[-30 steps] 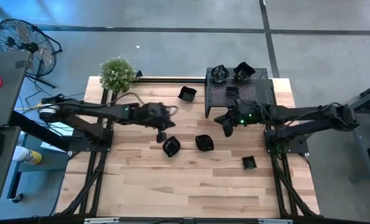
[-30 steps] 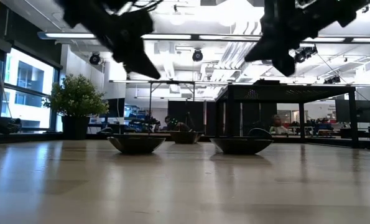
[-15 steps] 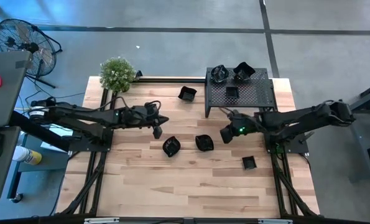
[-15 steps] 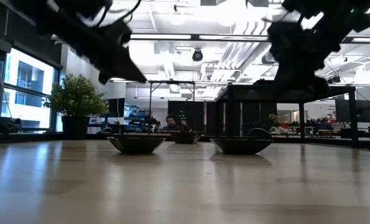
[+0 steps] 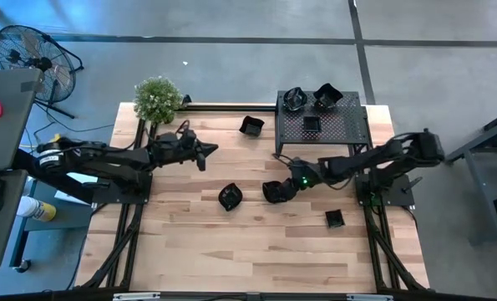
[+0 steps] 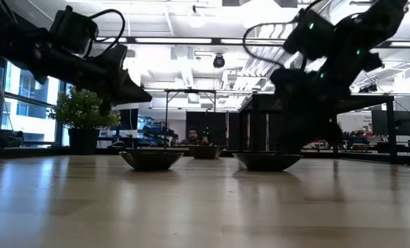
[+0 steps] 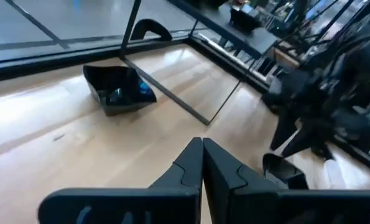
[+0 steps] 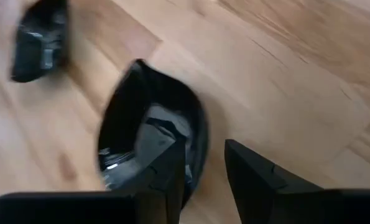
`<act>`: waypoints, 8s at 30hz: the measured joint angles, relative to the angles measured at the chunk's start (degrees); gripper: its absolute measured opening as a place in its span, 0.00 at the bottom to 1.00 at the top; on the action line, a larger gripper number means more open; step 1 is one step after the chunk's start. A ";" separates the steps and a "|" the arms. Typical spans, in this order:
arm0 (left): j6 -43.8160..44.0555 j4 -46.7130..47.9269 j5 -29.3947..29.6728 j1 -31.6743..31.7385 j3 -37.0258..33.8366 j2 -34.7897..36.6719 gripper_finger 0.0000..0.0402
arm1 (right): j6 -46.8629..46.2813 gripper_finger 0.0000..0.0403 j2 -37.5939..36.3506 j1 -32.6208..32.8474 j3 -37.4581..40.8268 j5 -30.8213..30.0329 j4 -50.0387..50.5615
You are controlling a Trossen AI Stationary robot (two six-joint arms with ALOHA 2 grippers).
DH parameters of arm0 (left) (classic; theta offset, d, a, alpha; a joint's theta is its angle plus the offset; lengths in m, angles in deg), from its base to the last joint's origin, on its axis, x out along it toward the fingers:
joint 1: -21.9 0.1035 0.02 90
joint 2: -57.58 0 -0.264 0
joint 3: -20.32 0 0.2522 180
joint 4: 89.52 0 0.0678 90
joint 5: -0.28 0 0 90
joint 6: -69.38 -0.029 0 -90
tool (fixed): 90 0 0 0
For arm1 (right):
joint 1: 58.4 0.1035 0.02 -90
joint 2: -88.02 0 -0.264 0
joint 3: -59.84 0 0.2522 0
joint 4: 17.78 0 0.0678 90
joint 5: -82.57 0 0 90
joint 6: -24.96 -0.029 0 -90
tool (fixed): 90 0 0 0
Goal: Pick & Place Mini shaped plates
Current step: Stack the black leaf-shaped plate on top of the black leaf-shaped plate on the shelf
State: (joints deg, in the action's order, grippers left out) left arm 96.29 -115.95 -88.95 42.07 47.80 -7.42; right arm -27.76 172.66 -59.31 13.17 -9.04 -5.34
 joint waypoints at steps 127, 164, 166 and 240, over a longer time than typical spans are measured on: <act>17.43 49.26 -3.50 -17.68 22.27 -12.00 0.23 | 27.04 0.03 -40.54 -15.92 -13.64 -3.73 26.75; 25.25 49.52 -4.43 -5.21 46.97 -17.65 0.00 | 4.11 0.21 -27.11 -11.77 -13.05 -2.71 16.35; 23.84 52.48 -0.70 -5.79 48.79 -17.72 0.00 | 2.23 0.28 -23.83 -10.55 -13.06 -2.68 10.98; -2.37 41.32 -2.76 6.67 37.40 -5.52 0.00 | -7.27 0.10 -8.96 -48.98 -22.95 3.09 17.20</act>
State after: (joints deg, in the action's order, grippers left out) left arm 93.93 -74.62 -91.71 48.73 85.20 -12.95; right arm -35.02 163.70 -108.29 -9.78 -5.95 11.86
